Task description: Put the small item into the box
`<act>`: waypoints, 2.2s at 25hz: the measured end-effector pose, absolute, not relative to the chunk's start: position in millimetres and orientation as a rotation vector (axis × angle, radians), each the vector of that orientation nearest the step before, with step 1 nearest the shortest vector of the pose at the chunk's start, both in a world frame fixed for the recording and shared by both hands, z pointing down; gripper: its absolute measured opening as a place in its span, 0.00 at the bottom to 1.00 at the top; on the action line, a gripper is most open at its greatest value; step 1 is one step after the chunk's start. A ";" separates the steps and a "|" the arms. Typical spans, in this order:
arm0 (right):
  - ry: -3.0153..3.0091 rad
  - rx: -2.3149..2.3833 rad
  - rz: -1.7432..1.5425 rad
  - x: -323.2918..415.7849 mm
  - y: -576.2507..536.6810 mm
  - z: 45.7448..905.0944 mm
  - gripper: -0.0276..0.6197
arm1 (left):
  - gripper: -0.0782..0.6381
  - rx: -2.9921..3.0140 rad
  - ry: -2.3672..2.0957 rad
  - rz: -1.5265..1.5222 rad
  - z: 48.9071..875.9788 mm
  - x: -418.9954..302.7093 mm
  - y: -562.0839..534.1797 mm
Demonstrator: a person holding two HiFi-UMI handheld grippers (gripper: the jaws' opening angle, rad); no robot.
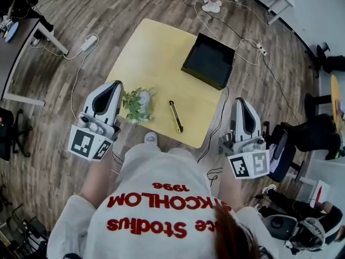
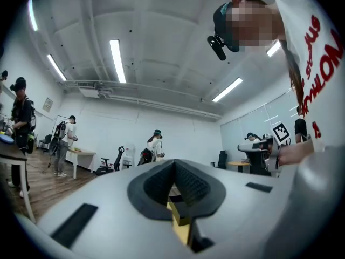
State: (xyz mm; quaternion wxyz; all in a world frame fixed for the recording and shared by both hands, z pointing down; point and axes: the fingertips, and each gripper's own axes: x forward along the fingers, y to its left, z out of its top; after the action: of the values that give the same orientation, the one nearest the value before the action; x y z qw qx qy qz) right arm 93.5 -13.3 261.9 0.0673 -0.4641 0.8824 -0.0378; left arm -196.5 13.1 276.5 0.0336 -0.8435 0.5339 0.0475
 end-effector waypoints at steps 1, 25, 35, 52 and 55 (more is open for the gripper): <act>2.652 -1.419 -0.123 92.7 -14.6 263.4 0.05 | 0.12 -2.610 1.630 0.146 278.2 -198.5 8.7; 2.722 -1.264 -0.176 104.6 -81.0 270.0 0.05 | 0.12 -2.537 1.712 0.102 279.8 -164.2 -41.1; 2.752 -1.154 -0.154 103.9 -103.5 270.4 0.05 | 0.12 -2.439 1.800 0.067 271.7 -155.5 -48.3; 2.809 -1.243 -0.253 72.6 -94.3 289.8 0.05 | 0.12 -2.496 1.689 0.019 285.2 -150.7 -70.5; 2.856 -1.235 -0.317 62.2 -92.7 309.8 0.05 | 0.12 -2.493 1.686 -0.023 297.0 -149.1 -71.9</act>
State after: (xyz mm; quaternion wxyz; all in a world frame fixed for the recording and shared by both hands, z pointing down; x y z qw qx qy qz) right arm 62.2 -92.7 309.8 0.0072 -0.3948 0.9131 -0.1013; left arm -149.1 -71.9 297.0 0.0661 -0.8265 0.5590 -0.0077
